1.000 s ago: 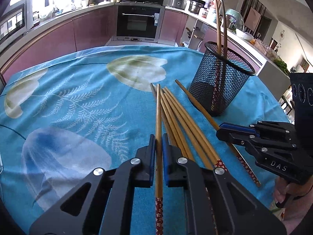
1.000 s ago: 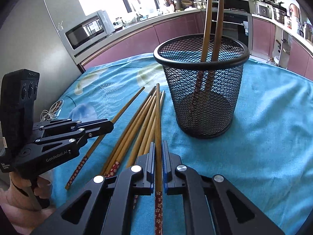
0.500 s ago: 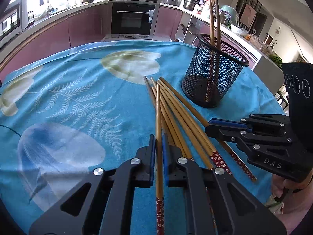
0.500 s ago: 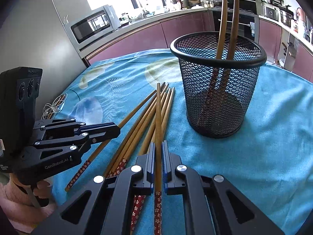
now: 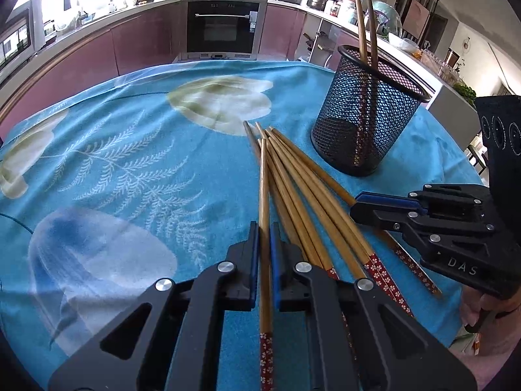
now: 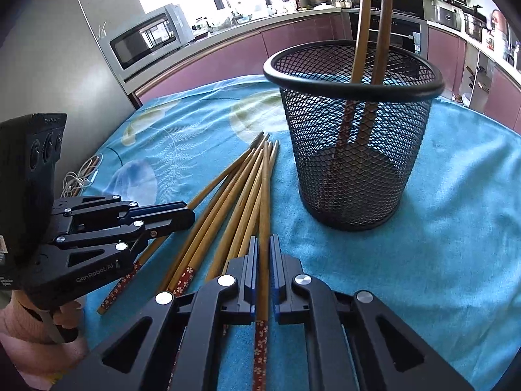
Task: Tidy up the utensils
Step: 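Lift both chopsticks upright and insert them into the mesh cup with both grippers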
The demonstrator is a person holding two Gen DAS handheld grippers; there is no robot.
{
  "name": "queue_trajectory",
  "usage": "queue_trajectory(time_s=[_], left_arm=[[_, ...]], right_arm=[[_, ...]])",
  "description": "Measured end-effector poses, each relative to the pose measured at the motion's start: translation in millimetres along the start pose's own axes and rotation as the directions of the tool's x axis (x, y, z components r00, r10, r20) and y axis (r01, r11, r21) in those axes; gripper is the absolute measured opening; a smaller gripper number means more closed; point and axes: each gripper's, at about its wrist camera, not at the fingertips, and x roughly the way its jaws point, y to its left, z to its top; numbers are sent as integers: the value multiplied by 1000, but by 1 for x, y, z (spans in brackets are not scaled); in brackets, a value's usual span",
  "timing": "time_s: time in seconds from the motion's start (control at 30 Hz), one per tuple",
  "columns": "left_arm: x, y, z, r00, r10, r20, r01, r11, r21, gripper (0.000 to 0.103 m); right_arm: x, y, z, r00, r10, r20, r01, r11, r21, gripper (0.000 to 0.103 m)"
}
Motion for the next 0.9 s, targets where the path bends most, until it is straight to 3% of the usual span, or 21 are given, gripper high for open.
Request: queue_trajectory(time_s=[0.17, 0.43, 0.63, 0.9], left_arm=[[-7, 0, 1, 1000, -24, 12, 24, 1000, -16, 7], [-44, -2, 13, 989, -109, 97, 112, 993, -32, 7], [-81, -9, 26, 968, -175, 180, 180, 984, -14, 7], [-124, -16, 47, 931, -220, 291, 225, 974, 17, 7]], right_arm=[[-13, 1, 2, 999, 19, 37, -18, 1000, -3, 6], [-46, 4, 7, 987, 109, 115, -108, 994, -11, 6], [-79, 1, 15, 968, 146, 206, -147, 989, -12, 6], [-117, -5, 31, 939, 126, 321, -124, 992, -25, 6]])
